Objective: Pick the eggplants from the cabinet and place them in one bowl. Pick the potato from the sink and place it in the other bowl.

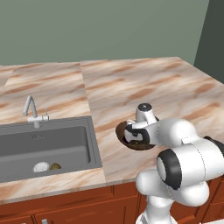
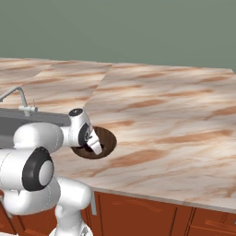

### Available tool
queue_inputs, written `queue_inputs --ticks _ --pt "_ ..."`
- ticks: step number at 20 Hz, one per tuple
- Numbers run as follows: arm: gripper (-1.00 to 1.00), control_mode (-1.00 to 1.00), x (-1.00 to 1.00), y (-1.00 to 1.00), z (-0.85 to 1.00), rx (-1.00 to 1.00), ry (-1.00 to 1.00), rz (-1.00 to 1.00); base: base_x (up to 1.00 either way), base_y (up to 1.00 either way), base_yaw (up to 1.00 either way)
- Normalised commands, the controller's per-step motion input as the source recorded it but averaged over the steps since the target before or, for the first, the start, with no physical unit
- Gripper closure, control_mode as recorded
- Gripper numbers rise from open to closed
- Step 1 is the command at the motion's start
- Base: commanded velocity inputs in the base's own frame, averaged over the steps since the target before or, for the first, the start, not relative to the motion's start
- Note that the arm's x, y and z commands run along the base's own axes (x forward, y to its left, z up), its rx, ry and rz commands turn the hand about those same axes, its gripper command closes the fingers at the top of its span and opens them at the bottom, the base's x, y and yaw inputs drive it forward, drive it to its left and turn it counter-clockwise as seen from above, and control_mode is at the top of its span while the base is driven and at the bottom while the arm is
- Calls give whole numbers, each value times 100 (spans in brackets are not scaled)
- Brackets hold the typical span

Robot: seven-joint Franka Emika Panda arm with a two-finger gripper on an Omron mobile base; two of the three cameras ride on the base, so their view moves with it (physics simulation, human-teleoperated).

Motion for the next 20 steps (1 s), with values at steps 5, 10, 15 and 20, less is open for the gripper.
queue_inputs --ticks 5,10,15,20 --pt "100 -100 8 0 -11 0 2 -2 0 0 0" --pt "100 -100 5 0 -8 0 1 -2 0 0 0" --pt "100 -100 0 0 -6 0 0 -2 0 0 0" --pt "-100 -100 0 0 -4 0 0 -3 0 0 0"
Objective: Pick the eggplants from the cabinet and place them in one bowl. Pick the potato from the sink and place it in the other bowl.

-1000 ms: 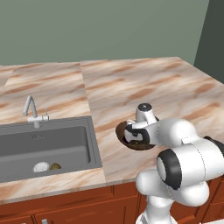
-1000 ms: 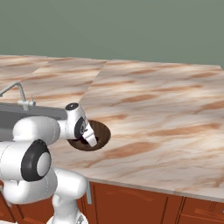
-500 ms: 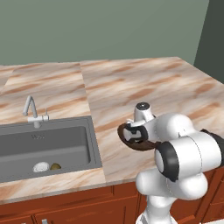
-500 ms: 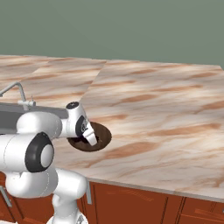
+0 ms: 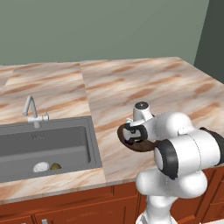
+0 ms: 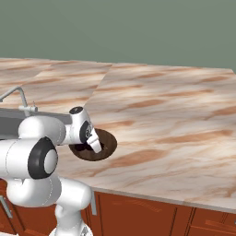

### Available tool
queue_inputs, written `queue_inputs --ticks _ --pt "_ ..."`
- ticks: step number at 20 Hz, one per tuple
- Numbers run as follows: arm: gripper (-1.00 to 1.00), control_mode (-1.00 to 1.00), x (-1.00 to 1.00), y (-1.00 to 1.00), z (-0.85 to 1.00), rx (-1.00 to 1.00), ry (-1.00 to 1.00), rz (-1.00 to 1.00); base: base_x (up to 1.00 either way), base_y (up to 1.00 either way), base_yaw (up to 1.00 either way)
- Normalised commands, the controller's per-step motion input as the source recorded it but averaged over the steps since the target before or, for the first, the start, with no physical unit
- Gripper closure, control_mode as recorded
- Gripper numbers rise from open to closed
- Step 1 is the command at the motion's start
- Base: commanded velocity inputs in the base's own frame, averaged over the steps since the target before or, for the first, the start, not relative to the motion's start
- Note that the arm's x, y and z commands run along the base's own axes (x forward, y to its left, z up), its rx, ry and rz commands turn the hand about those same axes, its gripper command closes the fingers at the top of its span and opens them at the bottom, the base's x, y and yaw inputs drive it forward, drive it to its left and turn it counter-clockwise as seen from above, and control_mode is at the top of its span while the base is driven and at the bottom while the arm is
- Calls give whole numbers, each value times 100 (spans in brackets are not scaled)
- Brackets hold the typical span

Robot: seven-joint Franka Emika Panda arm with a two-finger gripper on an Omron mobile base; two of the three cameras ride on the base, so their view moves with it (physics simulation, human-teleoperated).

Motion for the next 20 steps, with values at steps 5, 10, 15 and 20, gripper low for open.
queue_inputs --ticks 5,10,15,20 --pt "-100 -100 -3 0 1 0 0 -2 0 0 0" --pt "-100 -100 -10 0 8 0 0 -1 0 0 0" --pt "-100 -100 -19 1 22 -1 0 -1 0 0 0" --pt "-100 -100 -23 5 40 -5 0 0 0 0 0"
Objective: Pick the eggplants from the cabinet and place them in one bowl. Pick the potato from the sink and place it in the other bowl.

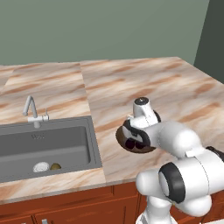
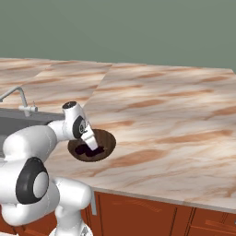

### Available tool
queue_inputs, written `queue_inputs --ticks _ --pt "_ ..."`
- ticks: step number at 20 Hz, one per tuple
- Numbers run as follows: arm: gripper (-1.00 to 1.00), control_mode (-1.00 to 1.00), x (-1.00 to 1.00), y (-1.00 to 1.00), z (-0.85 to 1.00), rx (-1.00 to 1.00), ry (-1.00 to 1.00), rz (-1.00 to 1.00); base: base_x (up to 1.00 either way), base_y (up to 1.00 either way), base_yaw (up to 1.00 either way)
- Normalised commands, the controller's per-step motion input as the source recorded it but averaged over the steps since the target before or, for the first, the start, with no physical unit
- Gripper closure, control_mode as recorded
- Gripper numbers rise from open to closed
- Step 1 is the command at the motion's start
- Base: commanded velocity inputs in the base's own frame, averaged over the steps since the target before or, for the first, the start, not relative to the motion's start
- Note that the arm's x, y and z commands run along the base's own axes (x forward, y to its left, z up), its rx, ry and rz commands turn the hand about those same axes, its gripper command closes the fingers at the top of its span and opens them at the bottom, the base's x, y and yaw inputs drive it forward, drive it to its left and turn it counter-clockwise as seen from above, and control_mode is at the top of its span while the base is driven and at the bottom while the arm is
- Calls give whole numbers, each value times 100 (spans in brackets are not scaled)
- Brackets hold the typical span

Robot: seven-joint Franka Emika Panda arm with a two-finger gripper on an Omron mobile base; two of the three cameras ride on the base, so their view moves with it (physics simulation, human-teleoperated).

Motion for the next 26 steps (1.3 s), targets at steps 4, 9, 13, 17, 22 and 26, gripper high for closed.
queue_inputs --ticks 4,9,13,17,22,26 --pt "-100 -100 -24 6 43 -3 0 0 0 0 0" --pt "-100 -100 -21 5 44 -1 0 0 0 0 0" --pt "-100 -100 -27 0 40 0 2 0 0 0 0" --pt "-100 -100 -38 0 27 0 7 13 0 0 0" --pt "-100 -100 -39 0 17 0 8 27 0 0 0" --pt "-100 -100 -32 5 18 0 9 24 0 0 0"
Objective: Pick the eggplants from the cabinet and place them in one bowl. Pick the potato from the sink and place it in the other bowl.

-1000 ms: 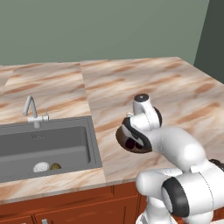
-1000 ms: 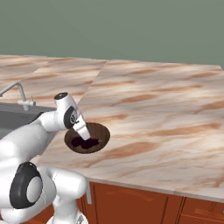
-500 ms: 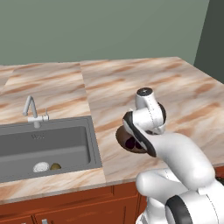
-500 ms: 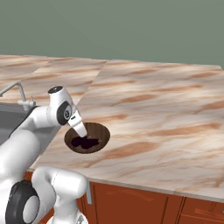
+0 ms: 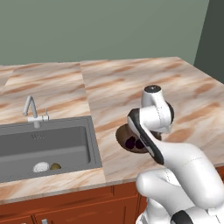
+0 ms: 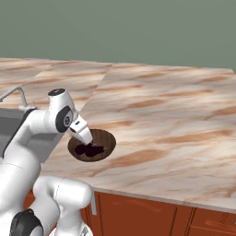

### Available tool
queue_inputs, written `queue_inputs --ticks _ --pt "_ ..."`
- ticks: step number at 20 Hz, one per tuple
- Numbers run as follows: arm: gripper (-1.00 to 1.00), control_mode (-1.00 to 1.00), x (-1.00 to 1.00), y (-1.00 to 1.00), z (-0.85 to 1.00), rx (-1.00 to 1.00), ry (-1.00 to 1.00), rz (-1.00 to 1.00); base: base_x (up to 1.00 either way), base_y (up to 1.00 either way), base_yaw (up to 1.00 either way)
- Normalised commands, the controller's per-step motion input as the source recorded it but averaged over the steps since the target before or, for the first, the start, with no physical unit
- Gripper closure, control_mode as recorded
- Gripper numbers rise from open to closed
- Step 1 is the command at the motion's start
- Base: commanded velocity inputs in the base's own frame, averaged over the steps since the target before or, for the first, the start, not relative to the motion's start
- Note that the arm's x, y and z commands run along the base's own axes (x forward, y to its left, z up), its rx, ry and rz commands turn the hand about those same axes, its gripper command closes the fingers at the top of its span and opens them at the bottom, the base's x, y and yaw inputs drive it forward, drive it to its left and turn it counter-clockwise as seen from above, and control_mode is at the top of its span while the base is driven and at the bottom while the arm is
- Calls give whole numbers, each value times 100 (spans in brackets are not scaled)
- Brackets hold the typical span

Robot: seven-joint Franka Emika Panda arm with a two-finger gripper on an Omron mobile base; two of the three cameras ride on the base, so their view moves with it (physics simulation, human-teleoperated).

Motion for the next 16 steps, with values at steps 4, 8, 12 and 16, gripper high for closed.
queue_inputs --ticks 4,8,12,16 --pt "-100 -100 -29 3 19 -1 7 21 0 0 0" --pt "-100 -100 -33 0 12 -3 1 24 0 0 0" --pt "-100 -100 -21 0 12 -3 0 17 0 0 0" --pt "-100 -100 -6 0 1 -1 0 0 0 0 0"
